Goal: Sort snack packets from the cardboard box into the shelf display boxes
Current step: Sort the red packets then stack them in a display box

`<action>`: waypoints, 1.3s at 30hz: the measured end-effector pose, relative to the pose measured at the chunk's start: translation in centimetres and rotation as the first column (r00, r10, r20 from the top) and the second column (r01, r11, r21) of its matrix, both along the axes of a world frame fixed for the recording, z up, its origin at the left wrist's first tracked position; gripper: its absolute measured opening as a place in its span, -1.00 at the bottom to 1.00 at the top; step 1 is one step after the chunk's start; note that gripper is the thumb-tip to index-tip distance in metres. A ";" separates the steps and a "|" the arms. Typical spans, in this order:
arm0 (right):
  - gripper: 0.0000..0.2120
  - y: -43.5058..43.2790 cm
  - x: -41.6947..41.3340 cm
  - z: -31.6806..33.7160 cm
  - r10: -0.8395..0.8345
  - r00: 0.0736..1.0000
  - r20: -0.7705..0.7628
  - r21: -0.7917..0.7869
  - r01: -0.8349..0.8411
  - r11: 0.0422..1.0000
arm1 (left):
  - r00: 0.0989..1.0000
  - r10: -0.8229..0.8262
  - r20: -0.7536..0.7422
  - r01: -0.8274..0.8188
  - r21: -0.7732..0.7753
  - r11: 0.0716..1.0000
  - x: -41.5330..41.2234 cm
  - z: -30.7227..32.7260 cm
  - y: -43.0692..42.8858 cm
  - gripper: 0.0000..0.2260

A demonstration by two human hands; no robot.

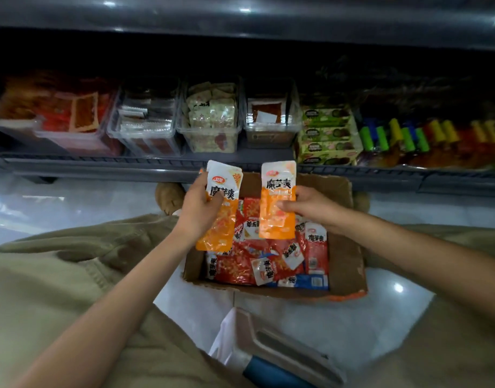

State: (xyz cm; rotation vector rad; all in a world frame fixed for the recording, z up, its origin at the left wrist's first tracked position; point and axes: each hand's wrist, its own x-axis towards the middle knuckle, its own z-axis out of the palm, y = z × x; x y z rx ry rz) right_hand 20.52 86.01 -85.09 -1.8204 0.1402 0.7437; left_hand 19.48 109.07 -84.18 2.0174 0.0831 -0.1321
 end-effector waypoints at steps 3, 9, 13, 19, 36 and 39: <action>-0.79 -1.1 -0.7 5.5 0.127 0.989 0.078 0.114 -0.135 0.984 | 0.998 -0.044 0.049 0.049 -0.104 0.993 0.1 1.3 -1.6 -0.46; -0.80 -2.0 -0.5 10.2 0.188 0.937 0.293 0.041 -0.209 0.977 | 0.986 -0.035 0.162 0.074 -0.236 0.969 0.9 6.2 -7.2 -0.66; -0.84 -2.9 0.6 11.6 0.180 0.900 0.398 -0.059 -0.170 0.984 | 0.977 0.009 0.213 0.061 -0.321 0.945 1.3 8.5 -10.0 -0.80; -0.81 -3.4 1.2 14.8 0.484 0.724 0.492 -0.699 -0.002 0.715 | 0.955 0.073 0.287 0.037 -0.362 0.932 2.4 9.9 -13.0 -0.68; -0.68 -8.6 5.9 19.6 -0.322 0.804 0.500 0.456 0.071 0.887 | 0.545 -0.254 0.799 -0.016 0.314 0.949 8.5 17.3 -17.1 -0.42; -0.65 -8.8 6.1 19.7 -0.432 0.729 0.531 0.506 0.136 0.852 | 0.486 -0.340 0.805 -0.006 0.392 0.920 10.2 18.3 -17.4 -0.39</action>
